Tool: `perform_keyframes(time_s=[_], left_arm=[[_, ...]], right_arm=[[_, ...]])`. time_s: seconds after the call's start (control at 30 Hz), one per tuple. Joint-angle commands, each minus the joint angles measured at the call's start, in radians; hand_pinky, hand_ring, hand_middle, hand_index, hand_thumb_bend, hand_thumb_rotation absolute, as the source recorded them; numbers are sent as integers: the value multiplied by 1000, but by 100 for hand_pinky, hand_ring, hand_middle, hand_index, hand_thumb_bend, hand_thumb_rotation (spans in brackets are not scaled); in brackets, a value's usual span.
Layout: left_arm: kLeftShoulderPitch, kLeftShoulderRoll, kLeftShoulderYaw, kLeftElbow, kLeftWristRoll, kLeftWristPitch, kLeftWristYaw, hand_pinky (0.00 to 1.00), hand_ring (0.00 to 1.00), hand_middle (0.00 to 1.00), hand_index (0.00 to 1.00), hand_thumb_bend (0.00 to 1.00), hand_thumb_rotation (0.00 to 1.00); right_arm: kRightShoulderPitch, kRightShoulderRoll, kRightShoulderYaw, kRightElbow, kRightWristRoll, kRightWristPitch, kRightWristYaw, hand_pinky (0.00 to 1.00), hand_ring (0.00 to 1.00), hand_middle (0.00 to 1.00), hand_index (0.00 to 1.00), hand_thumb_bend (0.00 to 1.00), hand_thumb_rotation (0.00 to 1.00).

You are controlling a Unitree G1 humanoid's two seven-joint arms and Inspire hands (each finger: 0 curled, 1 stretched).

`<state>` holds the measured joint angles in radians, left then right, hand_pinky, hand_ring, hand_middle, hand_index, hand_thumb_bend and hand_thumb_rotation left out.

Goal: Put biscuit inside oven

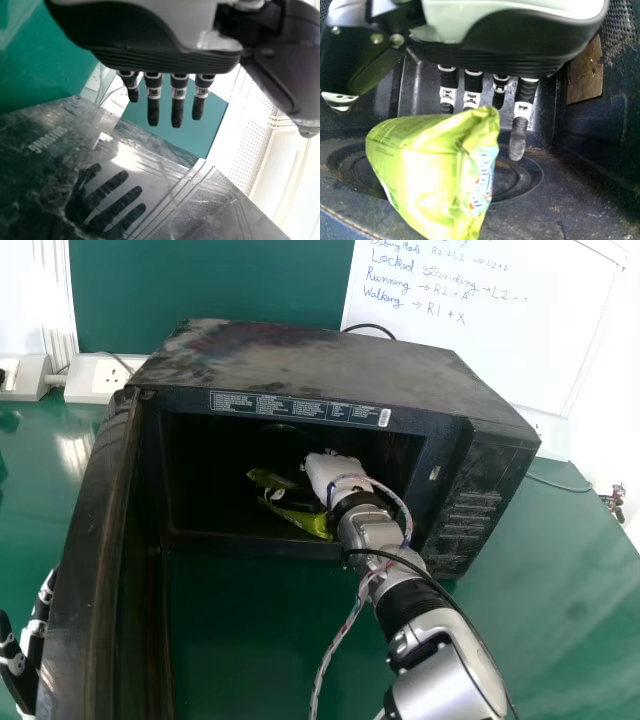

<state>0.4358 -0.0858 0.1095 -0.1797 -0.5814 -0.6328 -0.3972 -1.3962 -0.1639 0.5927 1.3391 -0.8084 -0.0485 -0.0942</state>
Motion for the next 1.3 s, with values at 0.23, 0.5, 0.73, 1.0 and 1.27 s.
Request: perform_keyframes(time_s=[0.23, 0.5, 0.73, 1.0, 1.27], left_arm=[[-13, -17, 5, 16, 0, -4, 1, 82, 88, 90, 94, 98, 67], [-32, -5, 12, 37, -2, -13, -8, 82, 88, 90, 95, 97, 67], [-43, 0, 16, 41, -9, -7, -9, 82, 88, 90, 95, 97, 67], [-52, 9, 20, 49, -24, -1, -27, 82, 89, 91, 95, 96, 67], [-54, 7, 32, 51, -17, 1, -34, 82, 89, 91, 95, 96, 67]], right_arm=[[-36, -22, -15, -12, 27, -16, 26, 36, 46, 52, 51, 97, 16], [-15, -59, -31, -55, 52, -15, 47, 33, 44, 52, 57, 98, 17], [50, -123, -57, -146, 78, -63, 11, 31, 40, 50, 59, 99, 18], [166, -181, -101, -303, 109, -59, 21, 32, 41, 51, 62, 98, 20], [313, -244, -163, -544, 141, -42, 67, 49, 61, 68, 73, 97, 27]])
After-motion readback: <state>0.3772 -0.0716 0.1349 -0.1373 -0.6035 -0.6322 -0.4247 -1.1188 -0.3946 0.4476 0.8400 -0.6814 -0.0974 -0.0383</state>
